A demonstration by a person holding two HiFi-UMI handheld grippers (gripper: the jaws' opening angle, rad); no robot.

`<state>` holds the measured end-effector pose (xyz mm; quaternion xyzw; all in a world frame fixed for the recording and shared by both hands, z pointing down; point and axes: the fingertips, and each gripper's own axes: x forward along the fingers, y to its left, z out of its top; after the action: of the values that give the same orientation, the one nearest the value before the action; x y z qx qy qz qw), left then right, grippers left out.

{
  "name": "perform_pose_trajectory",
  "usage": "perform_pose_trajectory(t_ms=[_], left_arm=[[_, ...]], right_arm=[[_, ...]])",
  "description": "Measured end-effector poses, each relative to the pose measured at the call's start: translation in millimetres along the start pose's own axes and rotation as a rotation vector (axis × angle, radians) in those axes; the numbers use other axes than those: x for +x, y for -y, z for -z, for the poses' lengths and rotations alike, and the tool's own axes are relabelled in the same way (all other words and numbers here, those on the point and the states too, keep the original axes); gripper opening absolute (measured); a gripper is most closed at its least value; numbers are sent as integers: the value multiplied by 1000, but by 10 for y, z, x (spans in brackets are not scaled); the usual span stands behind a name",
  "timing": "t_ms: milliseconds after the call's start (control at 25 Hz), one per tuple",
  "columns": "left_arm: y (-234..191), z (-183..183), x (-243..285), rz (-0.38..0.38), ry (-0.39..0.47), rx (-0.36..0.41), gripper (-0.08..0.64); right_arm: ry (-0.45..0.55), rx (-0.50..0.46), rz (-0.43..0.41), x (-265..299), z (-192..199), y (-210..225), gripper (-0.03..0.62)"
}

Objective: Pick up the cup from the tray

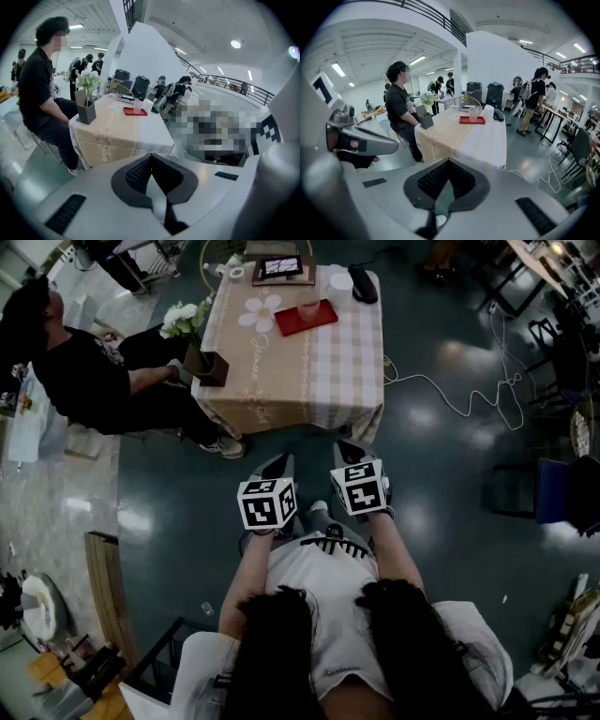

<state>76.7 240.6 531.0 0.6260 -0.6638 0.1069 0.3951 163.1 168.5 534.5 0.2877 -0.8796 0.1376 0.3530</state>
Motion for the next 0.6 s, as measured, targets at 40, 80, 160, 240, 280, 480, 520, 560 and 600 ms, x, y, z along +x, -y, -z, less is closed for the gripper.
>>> perform_pose_trajectory(t_ms=[40, 80, 160, 240, 280, 480, 520, 560, 600], left_arm=[[13, 4, -3, -1, 0, 1, 5], [26, 6, -7, -2, 0, 2, 5], [44, 2, -13, -4, 2, 6, 5], [50, -16, -11, -4, 6, 10, 5], [49, -26, -4, -3, 8, 12, 5], [-21, -86, 70, -2, 14, 2, 5], [-41, -114, 98, -1, 14, -2, 5], [-62, -145, 130, -1, 13, -5, 5], [-83, -177, 164, -1, 11, -7, 5]], right_arm=[[0, 1, 1, -10, 4, 7, 6], [1, 2, 1, -20, 7, 14, 8], [1, 4, 3, -31, 12, 26, 7], [5, 6, 7, -21, 14, 38, 6], [6, 6, 9, -10, 14, 43, 8], [7, 16, 0, 62, -42, 53, 8], [10, 32, -5, 89, -68, 71, 8], [9, 46, -7, 119, -92, 98, 8], [5, 48, -3, 147, -114, 129, 9]])
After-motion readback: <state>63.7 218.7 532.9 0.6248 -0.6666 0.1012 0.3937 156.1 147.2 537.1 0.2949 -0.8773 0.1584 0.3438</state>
